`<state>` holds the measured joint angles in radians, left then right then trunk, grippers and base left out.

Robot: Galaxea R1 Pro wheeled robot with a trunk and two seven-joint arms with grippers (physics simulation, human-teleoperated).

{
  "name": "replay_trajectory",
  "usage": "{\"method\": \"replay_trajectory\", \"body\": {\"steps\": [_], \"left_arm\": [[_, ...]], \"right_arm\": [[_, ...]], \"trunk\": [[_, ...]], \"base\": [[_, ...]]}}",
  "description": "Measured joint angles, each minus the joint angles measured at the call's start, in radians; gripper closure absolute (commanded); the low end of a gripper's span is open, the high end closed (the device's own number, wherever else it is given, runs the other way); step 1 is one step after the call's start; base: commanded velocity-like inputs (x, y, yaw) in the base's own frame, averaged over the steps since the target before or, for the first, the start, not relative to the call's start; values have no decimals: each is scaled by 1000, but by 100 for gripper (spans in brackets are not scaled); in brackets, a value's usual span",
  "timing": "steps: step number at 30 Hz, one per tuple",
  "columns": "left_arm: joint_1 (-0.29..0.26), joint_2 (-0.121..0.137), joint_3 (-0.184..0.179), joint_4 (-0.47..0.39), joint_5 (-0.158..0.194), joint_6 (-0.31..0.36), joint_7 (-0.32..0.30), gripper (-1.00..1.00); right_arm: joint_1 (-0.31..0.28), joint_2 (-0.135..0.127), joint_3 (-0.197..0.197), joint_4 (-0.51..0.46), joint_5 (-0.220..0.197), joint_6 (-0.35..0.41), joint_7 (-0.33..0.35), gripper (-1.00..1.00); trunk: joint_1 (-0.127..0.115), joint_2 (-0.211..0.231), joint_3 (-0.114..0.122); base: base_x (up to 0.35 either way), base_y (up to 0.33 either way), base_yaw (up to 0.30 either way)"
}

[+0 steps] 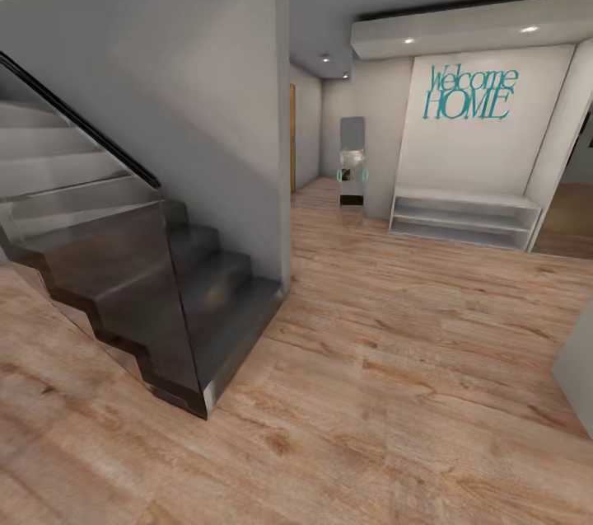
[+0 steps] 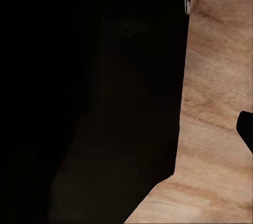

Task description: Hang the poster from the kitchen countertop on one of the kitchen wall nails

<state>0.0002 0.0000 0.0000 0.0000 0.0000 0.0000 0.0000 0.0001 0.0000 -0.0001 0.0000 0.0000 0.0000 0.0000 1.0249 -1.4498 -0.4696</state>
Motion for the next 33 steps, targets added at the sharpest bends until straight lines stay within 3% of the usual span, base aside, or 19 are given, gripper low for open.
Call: {"method": "replay_trajectory", "body": {"steps": [26,33], "left_arm": [[-5,-6,-1,-11,0,8,-2,-100],[34,-40,7,-49,-5,-2,-10,-100]], "right_arm": [[-6,1,3,15,-3,7,13,-100],[-46,-39,3,-25,5,-28,7,-100]], "trunk": [[0,0,0],[0,0,0]], "base": [[0,0,0],[0,0,0]]}}
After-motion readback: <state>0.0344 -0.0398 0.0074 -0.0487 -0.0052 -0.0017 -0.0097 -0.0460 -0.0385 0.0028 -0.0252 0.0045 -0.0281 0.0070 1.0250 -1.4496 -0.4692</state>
